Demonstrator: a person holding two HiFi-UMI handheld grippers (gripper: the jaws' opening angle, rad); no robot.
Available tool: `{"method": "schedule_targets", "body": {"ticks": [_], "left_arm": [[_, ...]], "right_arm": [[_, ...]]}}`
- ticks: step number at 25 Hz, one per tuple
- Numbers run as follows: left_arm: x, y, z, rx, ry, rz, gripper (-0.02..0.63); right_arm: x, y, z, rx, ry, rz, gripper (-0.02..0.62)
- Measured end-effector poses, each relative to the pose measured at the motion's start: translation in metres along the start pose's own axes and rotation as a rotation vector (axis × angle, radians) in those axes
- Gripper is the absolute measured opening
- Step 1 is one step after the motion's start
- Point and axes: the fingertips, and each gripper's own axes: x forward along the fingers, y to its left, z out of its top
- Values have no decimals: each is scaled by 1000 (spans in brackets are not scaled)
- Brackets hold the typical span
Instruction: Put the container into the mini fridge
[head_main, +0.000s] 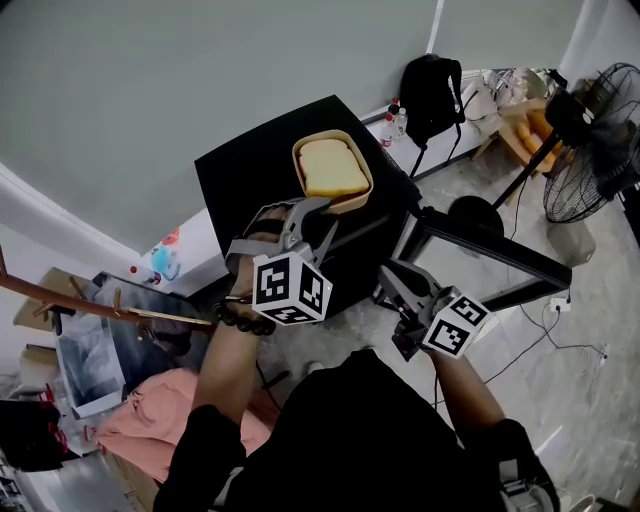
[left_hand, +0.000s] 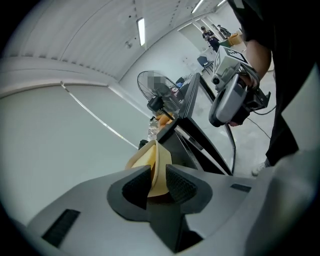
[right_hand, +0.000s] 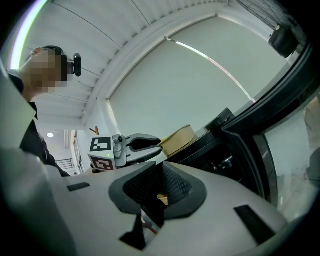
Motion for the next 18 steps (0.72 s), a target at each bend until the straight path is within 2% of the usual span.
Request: {"method": "schedule_targets", "body": {"ticks": [3,6,11,14,18], "left_arm": [[-2,4,-1,-3,-2,14,57],[-3,4,1,-6,-7,-5,46],[-14,-5,11,-9,-49,-43,34],[-22,-10,13,-3,-60,-46,34],[-39,-16,15,-40,-100,-66,34]], "right_arm": [[1,1,-1,3,8,5,66],[2,3,-1,12,6,5,66],[-1,-9,2,46,-20,-90,66],[-2,-13,2,108,-42,-107,67],[0,-5,10,231,-102,-73,72]]}}
